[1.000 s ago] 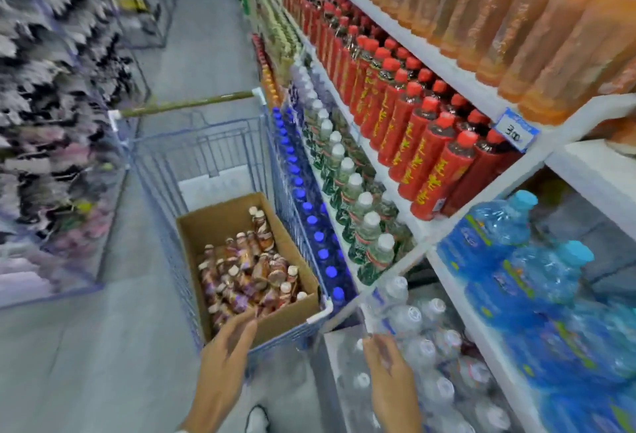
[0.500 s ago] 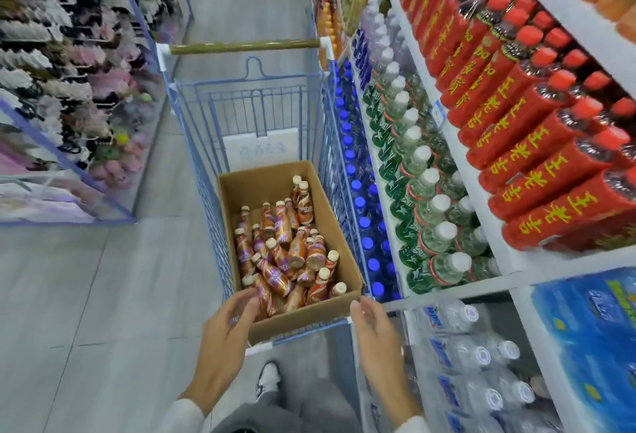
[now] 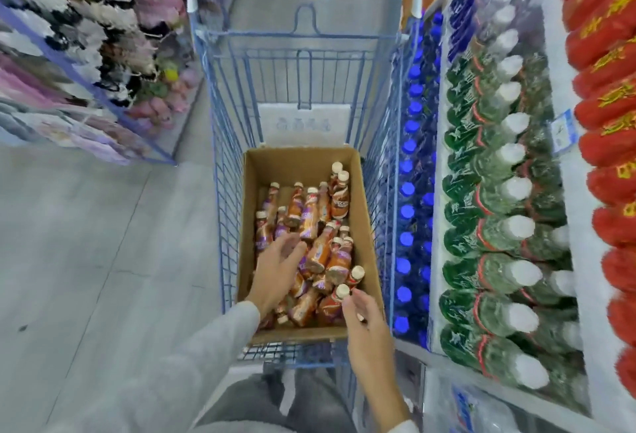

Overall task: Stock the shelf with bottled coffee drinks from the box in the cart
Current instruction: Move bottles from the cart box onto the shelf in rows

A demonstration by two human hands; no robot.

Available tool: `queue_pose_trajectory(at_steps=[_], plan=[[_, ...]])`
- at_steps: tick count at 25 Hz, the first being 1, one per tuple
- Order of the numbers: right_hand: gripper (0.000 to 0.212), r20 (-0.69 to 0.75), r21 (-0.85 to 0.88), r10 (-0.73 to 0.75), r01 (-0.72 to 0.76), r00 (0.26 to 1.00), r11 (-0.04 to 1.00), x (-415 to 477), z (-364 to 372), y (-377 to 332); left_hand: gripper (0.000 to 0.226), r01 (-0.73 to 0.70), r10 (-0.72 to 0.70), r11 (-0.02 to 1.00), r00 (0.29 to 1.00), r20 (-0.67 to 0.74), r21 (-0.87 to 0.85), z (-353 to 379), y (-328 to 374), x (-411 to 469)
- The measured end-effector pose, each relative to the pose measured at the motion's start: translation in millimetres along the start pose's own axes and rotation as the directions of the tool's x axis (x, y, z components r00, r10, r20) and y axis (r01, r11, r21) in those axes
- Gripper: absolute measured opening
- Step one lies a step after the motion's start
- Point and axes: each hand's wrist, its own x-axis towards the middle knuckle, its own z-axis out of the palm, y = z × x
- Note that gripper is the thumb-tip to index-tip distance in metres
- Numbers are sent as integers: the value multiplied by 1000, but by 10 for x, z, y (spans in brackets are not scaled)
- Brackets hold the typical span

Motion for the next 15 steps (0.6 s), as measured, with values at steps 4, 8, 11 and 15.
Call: queue_pose_trajectory(at_steps=[4,8,11,15], plan=[[19,27,57,85,-86,996,995,445,-77,-48,47,144,-145,988,989,20,51,617,51,1098],[26,35,130,201,-204,979,970,761,-94,48,54,201,-211,971,975,69,131,1117,-123,1916],[23,31,139,254,-256,967,957,865,-95,152,59,156,-172,960,984,53,232,1391,-283,2334],[21,-2,178,303,-298,953,938,982,-80,237,78,201,-222,957,972,81,209,1660,-471,2675]])
